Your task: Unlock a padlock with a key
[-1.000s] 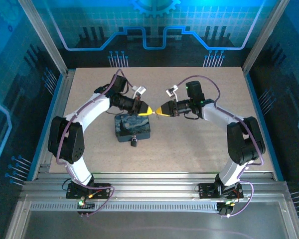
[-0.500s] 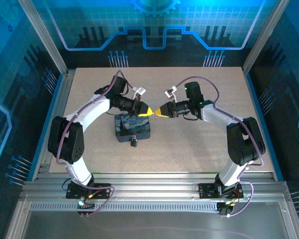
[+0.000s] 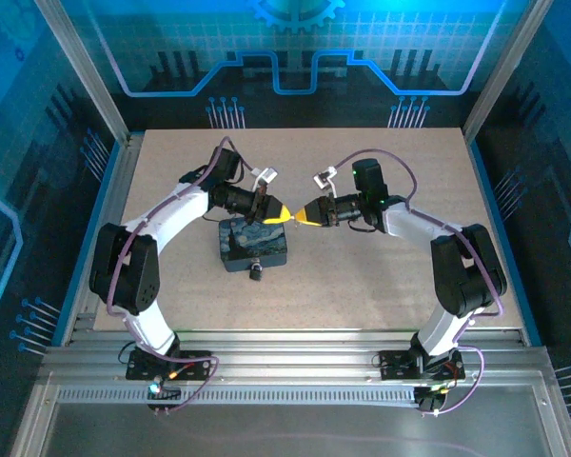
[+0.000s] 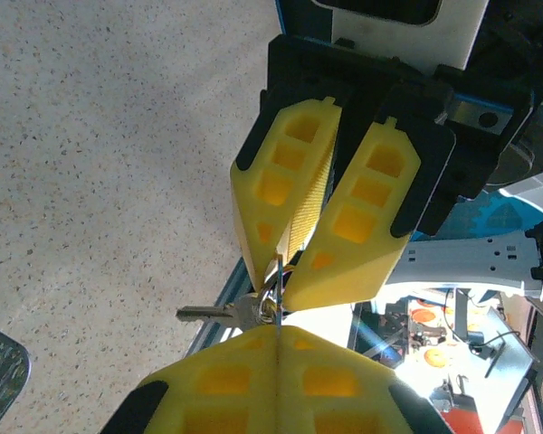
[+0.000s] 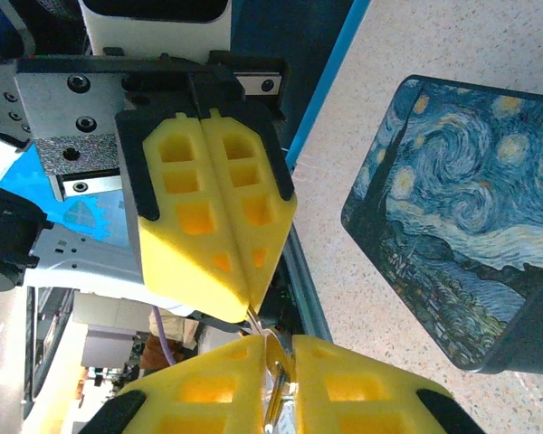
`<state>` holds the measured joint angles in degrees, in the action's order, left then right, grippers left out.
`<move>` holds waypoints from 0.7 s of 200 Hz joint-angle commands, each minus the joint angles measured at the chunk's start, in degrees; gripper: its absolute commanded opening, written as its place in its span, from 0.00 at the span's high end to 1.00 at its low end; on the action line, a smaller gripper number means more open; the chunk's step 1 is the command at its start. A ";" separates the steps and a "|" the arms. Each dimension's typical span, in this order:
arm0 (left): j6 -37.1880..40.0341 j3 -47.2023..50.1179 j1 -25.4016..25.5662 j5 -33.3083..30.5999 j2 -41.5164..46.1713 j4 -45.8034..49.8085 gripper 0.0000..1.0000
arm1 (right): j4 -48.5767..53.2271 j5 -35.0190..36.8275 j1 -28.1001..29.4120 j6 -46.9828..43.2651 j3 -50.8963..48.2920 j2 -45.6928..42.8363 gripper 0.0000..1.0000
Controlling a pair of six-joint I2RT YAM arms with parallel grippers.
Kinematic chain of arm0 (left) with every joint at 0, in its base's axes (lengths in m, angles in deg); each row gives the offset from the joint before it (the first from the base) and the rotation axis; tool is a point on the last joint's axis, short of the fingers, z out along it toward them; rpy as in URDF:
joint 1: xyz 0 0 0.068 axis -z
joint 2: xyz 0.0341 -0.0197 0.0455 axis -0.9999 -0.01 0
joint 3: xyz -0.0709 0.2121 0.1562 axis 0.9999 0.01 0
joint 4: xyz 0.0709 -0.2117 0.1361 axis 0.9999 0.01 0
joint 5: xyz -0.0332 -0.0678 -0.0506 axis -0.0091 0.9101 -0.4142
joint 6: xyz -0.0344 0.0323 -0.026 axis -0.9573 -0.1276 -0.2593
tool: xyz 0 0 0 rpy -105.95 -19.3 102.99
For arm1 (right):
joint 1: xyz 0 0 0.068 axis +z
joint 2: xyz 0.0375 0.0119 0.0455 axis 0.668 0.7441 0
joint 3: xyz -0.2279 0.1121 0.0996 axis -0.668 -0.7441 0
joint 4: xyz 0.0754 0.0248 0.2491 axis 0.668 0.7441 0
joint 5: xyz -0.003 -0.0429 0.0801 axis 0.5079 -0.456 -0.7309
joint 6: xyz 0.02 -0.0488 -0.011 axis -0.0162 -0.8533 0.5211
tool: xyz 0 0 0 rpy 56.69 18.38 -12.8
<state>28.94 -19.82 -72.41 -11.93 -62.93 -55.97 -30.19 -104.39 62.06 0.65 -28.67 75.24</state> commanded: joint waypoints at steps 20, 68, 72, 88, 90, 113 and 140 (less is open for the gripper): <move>-1.01 1.46 -0.32 2.24 1.90 -2.61 1.00 | -5.63 -2.94 0.93 2.53 -1.10 -0.77 0.94; -1.49 2.35 -0.58 1.92 1.93 -3.42 1.00 | -9.10 -3.83 0.95 4.62 -2.42 -0.86 1.00; -1.63 2.36 -0.61 1.78 1.93 -3.61 1.00 | -9.10 -3.92 0.91 4.66 -2.52 -0.88 1.00; -2.11 2.47 -1.08 0.66 1.91 -3.88 1.00 | -9.12 -3.48 0.82 4.50 -2.90 -1.04 1.00; -2.24 2.47 -1.14 0.52 1.95 -3.91 1.00 | -9.10 -3.35 0.81 4.41 -2.95 -1.07 1.00; -3.02 2.34 -1.94 -2.74 2.65 -3.60 0.76 | -6.80 -1.45 -0.31 2.67 -3.27 -1.20 1.00; -4.07 2.21 -2.90 -8.91 4.40 -1.82 0.53 | -6.14 -0.84 -2.06 2.31 -4.17 -1.08 1.00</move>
<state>25.95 -17.88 -73.94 -14.99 -61.92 -58.75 -36.70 -105.33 61.58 4.54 -31.77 75.22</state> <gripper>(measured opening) 0.414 0.041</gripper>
